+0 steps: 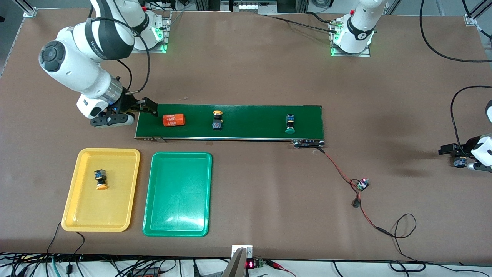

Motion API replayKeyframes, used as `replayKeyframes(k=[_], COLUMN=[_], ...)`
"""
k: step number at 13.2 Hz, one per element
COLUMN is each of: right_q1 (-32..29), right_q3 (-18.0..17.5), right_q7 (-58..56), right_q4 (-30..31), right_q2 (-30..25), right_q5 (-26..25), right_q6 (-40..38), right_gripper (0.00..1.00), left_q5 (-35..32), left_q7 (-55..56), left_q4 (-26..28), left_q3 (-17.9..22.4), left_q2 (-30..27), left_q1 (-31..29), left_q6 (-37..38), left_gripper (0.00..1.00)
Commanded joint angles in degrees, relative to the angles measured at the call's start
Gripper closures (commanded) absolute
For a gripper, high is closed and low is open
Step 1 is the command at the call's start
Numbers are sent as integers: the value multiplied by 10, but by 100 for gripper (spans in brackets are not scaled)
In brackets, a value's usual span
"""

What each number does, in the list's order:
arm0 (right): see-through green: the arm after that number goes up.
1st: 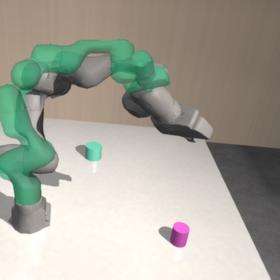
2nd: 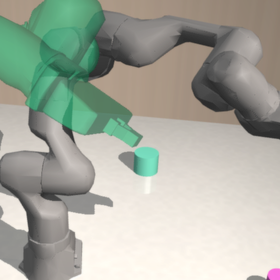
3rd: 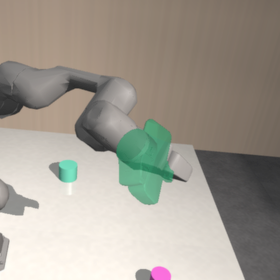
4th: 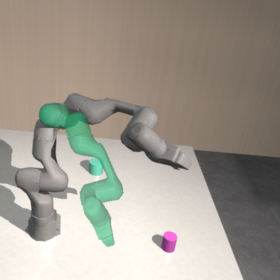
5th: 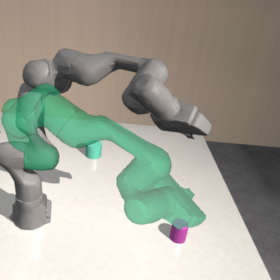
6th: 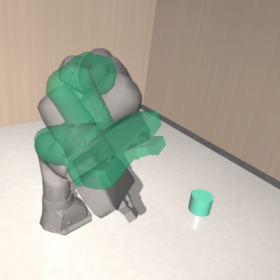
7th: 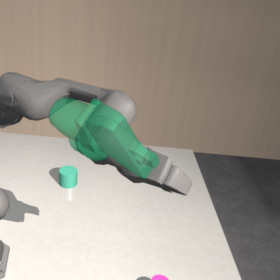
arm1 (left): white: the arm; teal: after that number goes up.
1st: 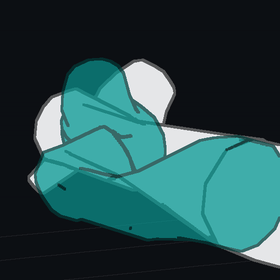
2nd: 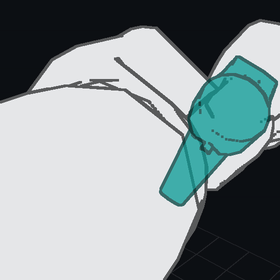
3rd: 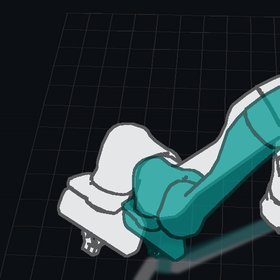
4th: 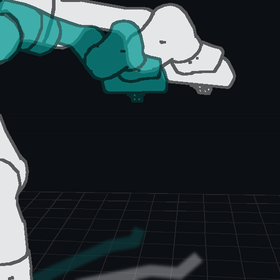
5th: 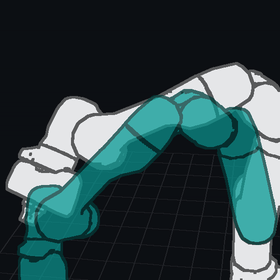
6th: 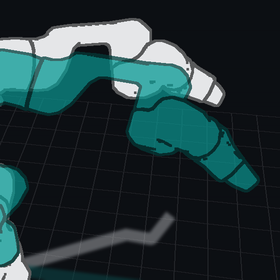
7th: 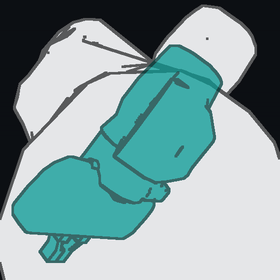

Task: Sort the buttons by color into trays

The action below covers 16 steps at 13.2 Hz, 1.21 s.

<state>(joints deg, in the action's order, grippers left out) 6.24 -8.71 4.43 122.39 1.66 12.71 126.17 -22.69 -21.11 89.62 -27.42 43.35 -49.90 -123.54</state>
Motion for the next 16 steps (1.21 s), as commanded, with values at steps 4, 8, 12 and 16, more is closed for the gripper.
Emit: replayKeyframes(k=[4, 8, 12, 16], right_q1=[38, 47, 67, 76], right_q3=[-1, -1, -1, -1], right_q7=[58, 101, 139, 147], right_q4=[10, 8, 6, 4], right_q2=[25, 41, 58, 71], right_q5=[12, 12, 12, 11], right_q6=[32, 32, 42, 50], right_gripper=[0, 0, 0, 0], left_q5=[-12, -11, -11, -12], left_q7=[-102, -136, -168, -169], left_q4=[-74, -98, -120, -121], left_q3=[30, 31, 33, 33], left_q2=[49, 73, 95, 97], left_q1=[8, 8, 9, 9], left_q6=[8, 8, 7, 8], left_gripper=[0, 0, 0, 0])
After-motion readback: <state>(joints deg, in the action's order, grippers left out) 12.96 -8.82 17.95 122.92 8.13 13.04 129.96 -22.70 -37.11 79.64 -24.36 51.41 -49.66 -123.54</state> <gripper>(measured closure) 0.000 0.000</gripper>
